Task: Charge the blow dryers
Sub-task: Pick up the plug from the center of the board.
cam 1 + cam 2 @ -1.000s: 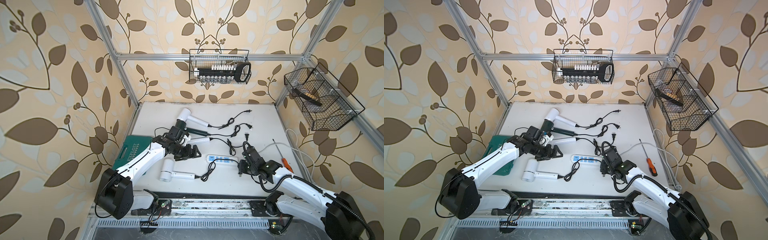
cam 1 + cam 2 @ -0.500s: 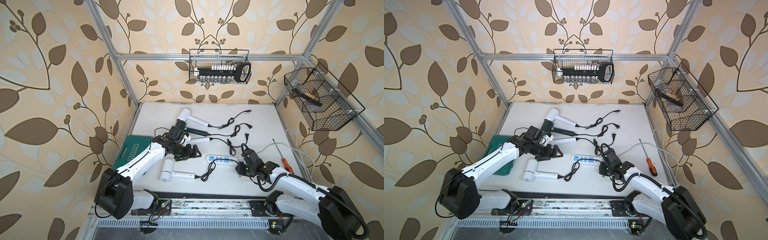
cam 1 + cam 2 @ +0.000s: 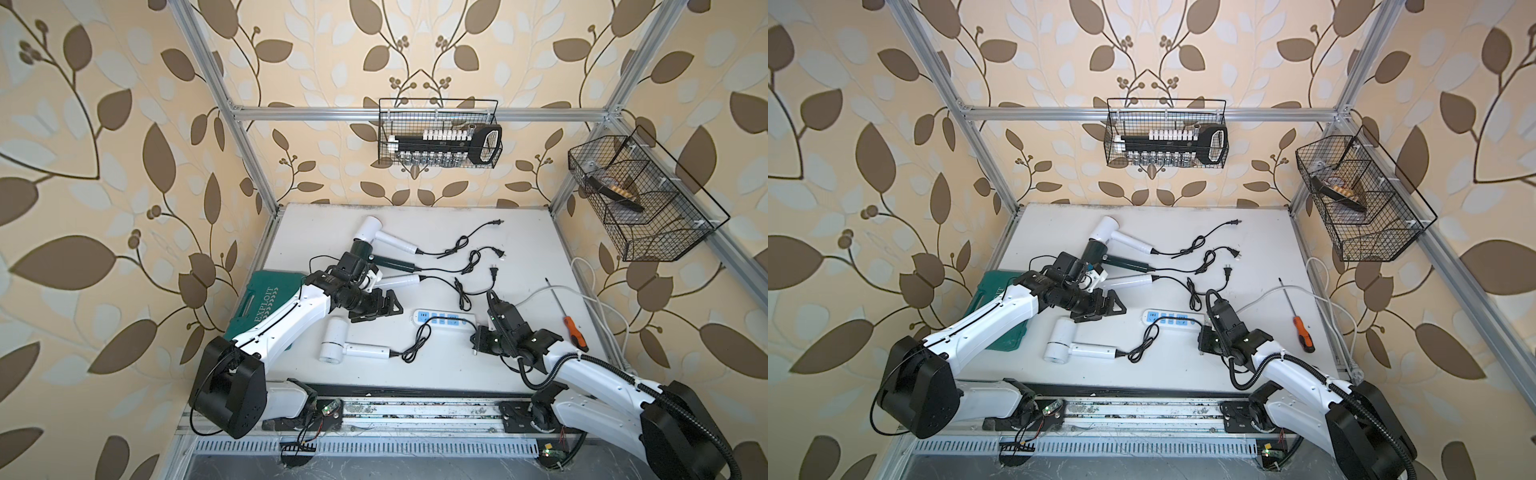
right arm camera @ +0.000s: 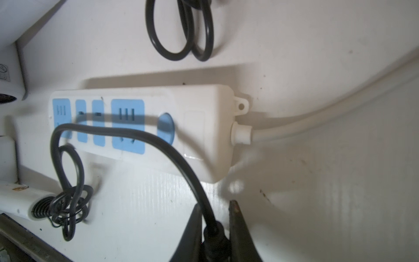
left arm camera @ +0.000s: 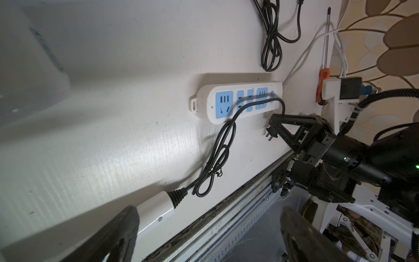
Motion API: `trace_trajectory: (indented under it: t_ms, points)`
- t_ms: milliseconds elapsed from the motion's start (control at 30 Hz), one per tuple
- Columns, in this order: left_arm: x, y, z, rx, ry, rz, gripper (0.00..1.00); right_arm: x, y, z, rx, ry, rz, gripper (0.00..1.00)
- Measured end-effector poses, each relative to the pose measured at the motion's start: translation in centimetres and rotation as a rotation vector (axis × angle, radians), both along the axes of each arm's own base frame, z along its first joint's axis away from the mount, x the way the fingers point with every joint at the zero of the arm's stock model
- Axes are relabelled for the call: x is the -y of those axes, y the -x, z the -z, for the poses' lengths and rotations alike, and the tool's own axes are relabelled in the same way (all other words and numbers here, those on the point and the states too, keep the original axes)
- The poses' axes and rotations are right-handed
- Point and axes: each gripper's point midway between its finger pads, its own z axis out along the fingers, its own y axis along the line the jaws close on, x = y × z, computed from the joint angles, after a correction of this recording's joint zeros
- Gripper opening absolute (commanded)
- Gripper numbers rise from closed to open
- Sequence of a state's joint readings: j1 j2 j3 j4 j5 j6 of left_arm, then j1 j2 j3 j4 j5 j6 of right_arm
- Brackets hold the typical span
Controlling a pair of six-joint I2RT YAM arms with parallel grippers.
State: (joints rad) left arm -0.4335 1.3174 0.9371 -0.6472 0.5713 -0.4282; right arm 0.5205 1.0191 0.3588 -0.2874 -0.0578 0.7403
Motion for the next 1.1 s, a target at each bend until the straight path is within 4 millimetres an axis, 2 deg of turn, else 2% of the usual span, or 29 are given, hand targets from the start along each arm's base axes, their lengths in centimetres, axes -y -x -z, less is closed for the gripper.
trace_trajectory:
  t_ms: [100,200,300,433,567,700,867,1000,1100]
  points:
    - [0.1,0.1,0.0,-0.003,0.005,0.001,0.98,0.0,0.1,-0.3,0.012,-0.011,-0.002,0.00]
    - [0.1,0.1,-0.1,-0.006,0.009,0.003,0.99,-0.1,0.3,-0.8,0.024,-0.014,-0.008,0.00]
    - [0.6,0.5,-0.2,-0.015,0.023,0.017,0.99,-0.6,1.3,-0.9,0.017,0.030,-0.057,0.00]
    - [1.9,1.6,-0.6,-0.023,0.038,0.060,0.99,-3.4,2.5,-2.6,0.046,0.131,-0.189,0.00]
    - [3.8,2.6,-1.6,-0.010,0.080,0.120,0.99,-6.8,2.5,-5.1,0.115,0.224,-0.280,0.00]
    - [4.9,3.3,-2.4,-0.024,0.121,0.132,0.99,-9.5,2.7,-6.2,0.161,0.296,-0.332,0.00]
    - [5.6,3.2,-3.1,-0.095,0.204,0.033,0.99,-10.8,3.3,-6.5,0.192,0.314,-0.354,0.00]
    - [5.8,3.9,-2.0,-0.218,0.259,-0.097,0.99,-11.6,3.5,-7.1,0.210,0.275,-0.352,0.00]
    - [6.7,4.4,-1.9,-0.306,0.283,-0.149,0.99,-12.4,3.7,-8.2,0.243,0.222,-0.358,0.00]
